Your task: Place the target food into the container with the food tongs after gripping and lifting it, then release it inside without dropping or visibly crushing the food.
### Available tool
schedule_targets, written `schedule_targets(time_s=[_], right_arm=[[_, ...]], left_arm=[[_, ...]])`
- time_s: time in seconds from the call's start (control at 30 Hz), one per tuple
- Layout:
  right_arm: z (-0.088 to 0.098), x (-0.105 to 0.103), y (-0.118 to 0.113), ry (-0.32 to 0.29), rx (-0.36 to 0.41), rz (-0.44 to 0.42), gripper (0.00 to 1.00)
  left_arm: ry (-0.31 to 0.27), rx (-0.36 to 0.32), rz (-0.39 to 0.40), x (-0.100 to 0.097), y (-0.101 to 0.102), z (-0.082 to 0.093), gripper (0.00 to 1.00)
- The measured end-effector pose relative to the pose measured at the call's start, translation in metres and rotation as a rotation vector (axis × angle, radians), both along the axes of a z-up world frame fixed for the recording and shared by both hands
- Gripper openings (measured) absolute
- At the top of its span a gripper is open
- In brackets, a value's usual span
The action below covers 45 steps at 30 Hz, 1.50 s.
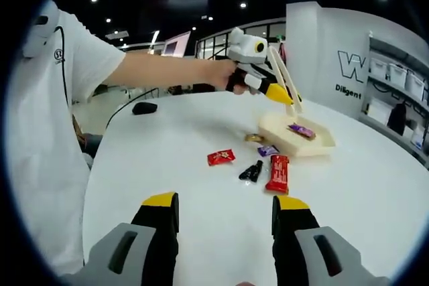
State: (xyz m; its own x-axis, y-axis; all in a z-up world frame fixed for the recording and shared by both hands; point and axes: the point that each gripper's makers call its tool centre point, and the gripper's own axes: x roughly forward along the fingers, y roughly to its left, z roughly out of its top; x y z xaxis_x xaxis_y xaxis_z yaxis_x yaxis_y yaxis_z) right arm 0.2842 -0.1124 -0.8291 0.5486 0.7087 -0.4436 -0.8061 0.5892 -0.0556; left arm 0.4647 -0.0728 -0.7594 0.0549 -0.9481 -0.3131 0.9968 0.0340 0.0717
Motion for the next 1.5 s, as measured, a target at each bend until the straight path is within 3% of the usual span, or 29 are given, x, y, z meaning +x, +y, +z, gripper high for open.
schedule_targets(time_s=[0.37, 0.73, 1.1, 1.5], right_arm=[[0.001, -0.004, 0.004, -0.004, -0.003, 0.01, 0.53], [0.0, -0.007, 0.004, 0.0, -0.004, 0.008, 0.53], [-0.003, -0.007, 0.004, 0.004, 0.001, 0.006, 0.53], [-0.004, -0.008, 0.003, 0.006, 0.007, 0.006, 0.53]], left_arm=[[0.01, 0.02, -0.107, -0.029, -0.006, -0.007, 0.21], [-0.054, 0.129, -0.192, -0.054, -0.022, -0.037, 0.21], [-0.106, 0.179, -0.262, -0.08, -0.036, -0.055, 0.21], [-0.174, 0.228, -0.281, -0.087, -0.042, -0.07, 0.21]])
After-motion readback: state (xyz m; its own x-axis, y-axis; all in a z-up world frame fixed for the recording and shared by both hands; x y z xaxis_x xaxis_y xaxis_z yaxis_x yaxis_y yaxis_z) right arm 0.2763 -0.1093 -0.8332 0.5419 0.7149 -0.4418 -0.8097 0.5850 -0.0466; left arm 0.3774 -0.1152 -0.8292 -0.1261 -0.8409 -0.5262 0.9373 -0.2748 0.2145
